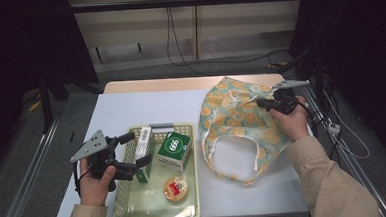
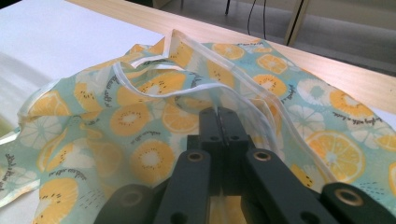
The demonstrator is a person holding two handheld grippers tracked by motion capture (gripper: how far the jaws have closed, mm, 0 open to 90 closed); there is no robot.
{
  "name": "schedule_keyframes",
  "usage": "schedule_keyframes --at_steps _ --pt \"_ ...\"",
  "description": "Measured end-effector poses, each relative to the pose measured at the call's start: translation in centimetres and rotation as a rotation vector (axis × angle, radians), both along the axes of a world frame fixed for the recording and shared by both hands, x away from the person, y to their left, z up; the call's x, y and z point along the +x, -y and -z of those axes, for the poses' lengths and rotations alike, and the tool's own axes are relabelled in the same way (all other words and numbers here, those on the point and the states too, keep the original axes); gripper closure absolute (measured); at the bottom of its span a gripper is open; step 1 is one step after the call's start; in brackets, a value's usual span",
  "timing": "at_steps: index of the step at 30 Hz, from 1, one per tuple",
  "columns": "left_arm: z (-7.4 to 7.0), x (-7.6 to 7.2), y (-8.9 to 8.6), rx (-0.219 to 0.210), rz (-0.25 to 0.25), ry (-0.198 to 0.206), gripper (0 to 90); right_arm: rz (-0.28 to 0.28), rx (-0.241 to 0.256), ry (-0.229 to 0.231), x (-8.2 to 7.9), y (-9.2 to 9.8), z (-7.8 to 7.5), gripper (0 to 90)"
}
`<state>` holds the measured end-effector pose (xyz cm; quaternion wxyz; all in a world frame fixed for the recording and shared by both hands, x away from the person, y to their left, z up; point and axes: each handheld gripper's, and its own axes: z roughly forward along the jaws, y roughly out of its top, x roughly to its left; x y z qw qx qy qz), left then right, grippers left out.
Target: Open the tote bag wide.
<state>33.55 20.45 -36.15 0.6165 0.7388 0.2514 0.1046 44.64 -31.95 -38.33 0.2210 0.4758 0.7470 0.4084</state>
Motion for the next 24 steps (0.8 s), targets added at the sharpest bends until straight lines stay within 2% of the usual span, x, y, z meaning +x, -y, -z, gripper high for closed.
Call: schedule_keyframes --at_steps 4,7,9,11,13,15,16,17,19,20,21,24 --pt "0.1 0.0 0.1 -0.009 0.001 0.002 3.0 0.015 0.006 -0.019 -0.1 0.6 0.9 88.7" --pt "0.2 0.0 0.0 -0.007 -0.002 0.0 3.0 0.025 0.014 -0.051 -0.3 1.0 1.7 83.0" --pt "0.3 0.0 0.0 -0.011 -0.001 0.003 3.0 0.011 0.031 -0.074 -0.6 1.0 2.2 78.9" --pt "0.3 -0.1 -0.1 -0.01 -0.005 -0.002 3.0 0.002 0.014 -0.086 -1.2 0.8 2.2 71.2" --pt "0.4 -0.1 -0.1 -0.009 -0.006 -0.002 3.0 -0.034 0.007 -0.089 -1.9 0.6 2.1 67.2" --pt "0.6 -0.1 -0.1 -0.016 -0.007 -0.004 3.0 -0.042 0.005 -0.085 -2.7 0.4 1.8 62.9" --pt "0.6 -0.1 -0.1 -0.007 -0.007 -0.004 3.0 -0.049 0.014 -0.085 -3.1 0.3 1.7 62.0" --pt "0.7 -0.2 0.0 -0.015 -0.007 -0.003 3.0 -0.047 0.012 -0.079 -3.6 0.2 1.6 61.8" --pt "0.9 -0.2 0.0 -0.01 -0.006 -0.006 3.0 -0.083 -0.008 -0.069 -4.6 -0.1 1.6 63.0" --pt "0.9 -0.2 0.0 -0.01 -0.008 -0.006 3.0 -0.1 -0.007 -0.075 -5.1 -0.2 1.7 67.9" --pt "1.0 -0.3 0.0 -0.013 -0.007 -0.008 3.0 -0.123 -0.012 -0.09 -5.6 -0.4 2.0 73.8" --pt "1.0 -0.4 0.1 -0.01 -0.005 -0.007 3.0 -0.166 -0.06 -0.134 -6.8 -0.9 3.4 78.6"
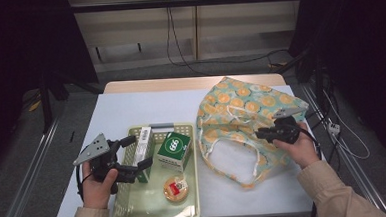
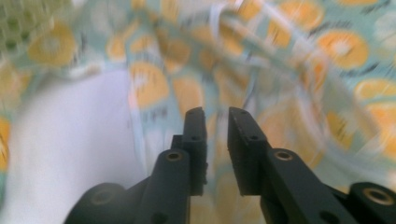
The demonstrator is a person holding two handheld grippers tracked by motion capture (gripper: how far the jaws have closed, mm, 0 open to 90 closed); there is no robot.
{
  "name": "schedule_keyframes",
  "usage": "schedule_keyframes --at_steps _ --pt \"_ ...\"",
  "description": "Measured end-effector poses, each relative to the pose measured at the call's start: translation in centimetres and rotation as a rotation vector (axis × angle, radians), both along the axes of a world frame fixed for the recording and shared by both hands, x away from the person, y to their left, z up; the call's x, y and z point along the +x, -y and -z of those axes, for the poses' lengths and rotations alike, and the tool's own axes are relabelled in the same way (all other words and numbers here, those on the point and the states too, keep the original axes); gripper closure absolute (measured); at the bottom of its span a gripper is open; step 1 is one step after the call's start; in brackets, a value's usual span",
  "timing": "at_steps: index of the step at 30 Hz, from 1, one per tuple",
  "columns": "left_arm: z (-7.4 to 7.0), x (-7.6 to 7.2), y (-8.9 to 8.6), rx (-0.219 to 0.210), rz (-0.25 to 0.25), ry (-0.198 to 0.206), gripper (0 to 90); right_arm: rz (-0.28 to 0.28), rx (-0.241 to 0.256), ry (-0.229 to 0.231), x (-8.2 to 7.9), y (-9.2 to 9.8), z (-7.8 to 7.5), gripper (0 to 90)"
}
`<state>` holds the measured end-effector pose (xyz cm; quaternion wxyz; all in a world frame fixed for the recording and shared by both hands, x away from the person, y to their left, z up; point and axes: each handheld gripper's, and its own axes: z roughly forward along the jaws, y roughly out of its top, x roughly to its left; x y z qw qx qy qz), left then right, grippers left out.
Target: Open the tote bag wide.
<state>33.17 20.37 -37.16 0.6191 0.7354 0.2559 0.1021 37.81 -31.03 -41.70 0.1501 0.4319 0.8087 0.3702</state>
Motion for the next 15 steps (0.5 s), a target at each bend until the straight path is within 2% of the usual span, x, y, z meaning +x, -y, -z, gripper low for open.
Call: schedule_keyframes --at_steps 4,6,11,13,15 --pt "0.0 -0.2 0.0 -0.002 -0.001 0.002 3.0 -0.003 -0.034 -0.04 -1.1 0.5 2.0 80.3" --pt "0.1 -0.2 0.0 -0.009 -0.004 0.003 3.0 -0.02 0.006 -0.055 -1.9 0.5 2.6 81.2" --pt "0.1 -0.2 -0.2 -0.013 -0.01 0.005 3.0 -0.088 0.006 -0.066 -4.1 -0.4 3.5 81.6" --pt "0.1 -0.2 -0.2 -0.011 -0.009 0.005 3.0 -0.098 0.009 -0.063 -4.4 -0.7 3.6 79.7" --pt "0.1 -0.2 -0.2 -0.01 -0.009 0.004 3.0 -0.082 0.01 -0.064 -4.3 -0.8 3.2 71.1"
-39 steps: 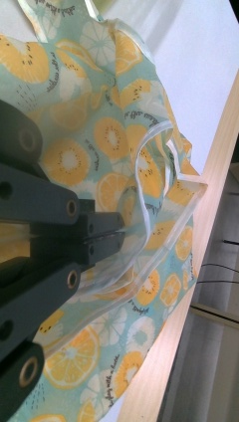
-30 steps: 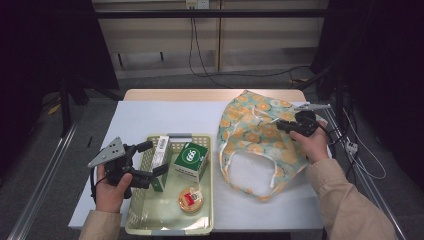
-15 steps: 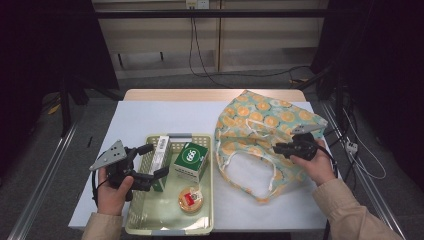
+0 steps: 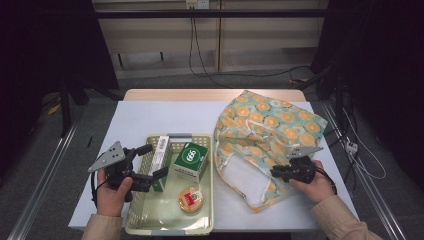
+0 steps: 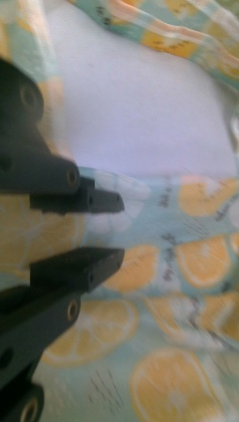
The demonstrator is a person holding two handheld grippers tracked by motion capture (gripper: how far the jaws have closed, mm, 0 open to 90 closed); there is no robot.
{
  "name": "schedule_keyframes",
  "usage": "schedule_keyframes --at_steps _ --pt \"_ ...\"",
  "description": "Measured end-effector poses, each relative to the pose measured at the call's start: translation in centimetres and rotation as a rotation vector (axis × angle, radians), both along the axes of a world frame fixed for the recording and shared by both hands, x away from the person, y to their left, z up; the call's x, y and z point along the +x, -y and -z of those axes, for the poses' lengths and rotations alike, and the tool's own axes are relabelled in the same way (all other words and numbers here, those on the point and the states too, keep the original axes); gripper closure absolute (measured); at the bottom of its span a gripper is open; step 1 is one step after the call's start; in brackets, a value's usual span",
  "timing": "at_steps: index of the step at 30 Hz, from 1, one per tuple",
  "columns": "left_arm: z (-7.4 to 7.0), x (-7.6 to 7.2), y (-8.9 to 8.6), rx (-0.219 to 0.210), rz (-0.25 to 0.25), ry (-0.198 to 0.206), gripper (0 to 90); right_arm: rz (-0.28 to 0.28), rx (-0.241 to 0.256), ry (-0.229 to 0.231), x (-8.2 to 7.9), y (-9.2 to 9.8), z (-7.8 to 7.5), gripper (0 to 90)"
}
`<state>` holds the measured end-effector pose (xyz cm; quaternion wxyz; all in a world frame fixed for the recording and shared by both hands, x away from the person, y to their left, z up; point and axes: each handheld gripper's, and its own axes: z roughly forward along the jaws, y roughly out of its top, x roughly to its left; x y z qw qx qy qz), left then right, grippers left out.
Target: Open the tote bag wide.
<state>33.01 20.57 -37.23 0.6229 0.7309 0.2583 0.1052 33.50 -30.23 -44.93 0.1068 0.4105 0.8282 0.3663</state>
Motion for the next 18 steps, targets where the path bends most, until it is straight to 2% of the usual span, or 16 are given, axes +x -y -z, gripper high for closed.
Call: schedule_keyframes --at_steps 6,10,12,15,18 --pt "0.0 0.2 0.1 0.012 0.007 -0.001 3.0 0.05 0.012 0.065 2.1 -0.1 -2.4 60.0" --pt "-0.1 0.2 0.0 0.013 0.005 -0.002 3.0 0.071 -0.006 0.065 3.9 -0.3 -4.1 55.9" --pt "-0.1 0.2 -0.2 0.011 0.004 -0.002 3.0 0.067 -0.011 0.072 4.5 -0.5 -5.1 54.8" --pt "-0.1 0.2 -0.3 0.011 0.0 -0.001 3.0 0.045 0.005 0.122 5.1 -0.8 -6.3 48.7" --pt "-0.1 0.2 -0.3 0.013 0.003 -0.005 3.0 0.037 0.0 0.146 6.1 -0.9 -6.1 40.4"
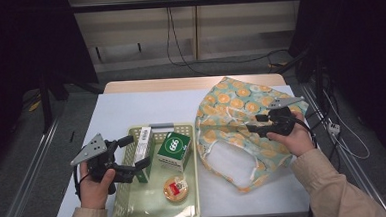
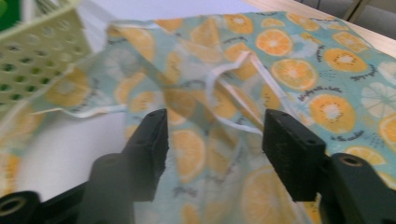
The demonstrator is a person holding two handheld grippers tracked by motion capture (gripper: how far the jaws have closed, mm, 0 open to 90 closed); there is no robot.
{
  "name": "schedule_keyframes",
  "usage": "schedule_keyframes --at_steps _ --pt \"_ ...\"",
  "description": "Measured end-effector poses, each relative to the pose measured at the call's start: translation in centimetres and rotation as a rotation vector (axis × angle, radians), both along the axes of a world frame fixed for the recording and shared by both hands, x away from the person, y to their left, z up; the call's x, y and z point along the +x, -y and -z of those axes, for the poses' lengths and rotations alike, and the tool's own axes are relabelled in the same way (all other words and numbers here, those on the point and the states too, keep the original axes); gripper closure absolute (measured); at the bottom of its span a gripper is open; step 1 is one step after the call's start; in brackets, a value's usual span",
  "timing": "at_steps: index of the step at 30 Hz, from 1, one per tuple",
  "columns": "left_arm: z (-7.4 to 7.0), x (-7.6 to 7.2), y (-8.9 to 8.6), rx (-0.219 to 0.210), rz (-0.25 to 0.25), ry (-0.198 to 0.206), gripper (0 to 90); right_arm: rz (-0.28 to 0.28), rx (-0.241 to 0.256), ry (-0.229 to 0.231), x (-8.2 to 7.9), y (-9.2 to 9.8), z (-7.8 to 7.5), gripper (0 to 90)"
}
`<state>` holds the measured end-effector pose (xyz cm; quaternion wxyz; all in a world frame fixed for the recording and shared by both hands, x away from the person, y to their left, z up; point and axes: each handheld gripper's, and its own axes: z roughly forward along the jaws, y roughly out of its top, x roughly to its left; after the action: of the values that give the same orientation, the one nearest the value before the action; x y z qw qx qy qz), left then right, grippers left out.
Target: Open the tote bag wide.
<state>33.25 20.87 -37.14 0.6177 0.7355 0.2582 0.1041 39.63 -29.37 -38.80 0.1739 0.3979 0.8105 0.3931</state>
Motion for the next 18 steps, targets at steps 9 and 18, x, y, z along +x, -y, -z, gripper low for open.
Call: schedule_keyframes --at_steps 9,18 --pt "0.0 0.1 0.0 -0.004 0.0 0.0 3.0 0.042 0.008 -0.099 2.1 0.7 4.7 21.8" --pt "0.1 0.0 0.2 -0.002 -0.002 -0.001 3.0 0.063 -0.091 -0.123 1.8 1.1 6.6 21.9"
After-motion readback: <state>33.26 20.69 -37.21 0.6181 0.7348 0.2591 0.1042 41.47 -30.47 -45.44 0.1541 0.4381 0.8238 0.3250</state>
